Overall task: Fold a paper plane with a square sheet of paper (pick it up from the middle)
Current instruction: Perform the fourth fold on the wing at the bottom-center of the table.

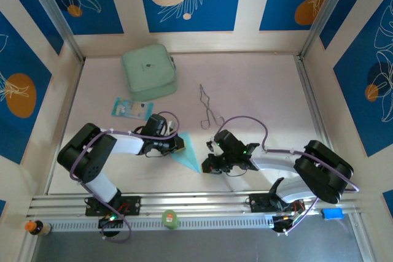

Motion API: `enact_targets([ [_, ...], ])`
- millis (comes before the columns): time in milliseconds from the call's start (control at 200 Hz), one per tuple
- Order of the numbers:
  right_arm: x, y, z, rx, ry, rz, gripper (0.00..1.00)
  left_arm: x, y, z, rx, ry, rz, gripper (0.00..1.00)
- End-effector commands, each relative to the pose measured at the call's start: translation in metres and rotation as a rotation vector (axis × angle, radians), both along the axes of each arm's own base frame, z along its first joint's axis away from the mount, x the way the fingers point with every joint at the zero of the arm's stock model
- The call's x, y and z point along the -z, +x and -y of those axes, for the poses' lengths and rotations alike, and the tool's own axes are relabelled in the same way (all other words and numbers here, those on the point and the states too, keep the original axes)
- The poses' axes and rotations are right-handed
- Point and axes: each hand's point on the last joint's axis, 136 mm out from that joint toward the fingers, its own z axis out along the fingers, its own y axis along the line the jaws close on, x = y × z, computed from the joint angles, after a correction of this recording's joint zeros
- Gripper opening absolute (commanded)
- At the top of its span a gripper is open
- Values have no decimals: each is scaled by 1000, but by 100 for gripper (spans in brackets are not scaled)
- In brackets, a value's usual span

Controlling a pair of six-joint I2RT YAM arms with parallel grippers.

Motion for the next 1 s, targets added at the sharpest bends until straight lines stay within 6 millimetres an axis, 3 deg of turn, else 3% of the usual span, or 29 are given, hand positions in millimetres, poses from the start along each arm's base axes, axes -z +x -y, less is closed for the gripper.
enact_targets([
  [0,-18,6,-16,-40,36,23,2,33,-12,-24,-50,120,-81,0],
  [125,-12,13,-32,-60,31,0,3,32,-10,-22,-49,115,-81,0],
  [240,15,8,-33,-63,-24,-62,3,32,-11,-22,-47,117,-80,0],
  [375,38,-6,-20,-42,-66,-112,3,34,-11,-23,-46,120,-84,0],
  [470,41,-15,-8,-24,-72,-118,3,34,-11,-22,-43,117,-87,0],
  [605,30,-22,4,-12,-48,-98,3,35,-11,-22,-42,117,-87,0],
  [780,0,-2,13,57,-19,-12,4,34,-12,-22,-50,109,-85,0],
  [890,-22,18,1,74,73,13,8,33,-12,-22,-53,105,-82,0],
  [995,-29,34,-19,44,90,12,7,32,-12,-22,-55,105,-82,0],
])
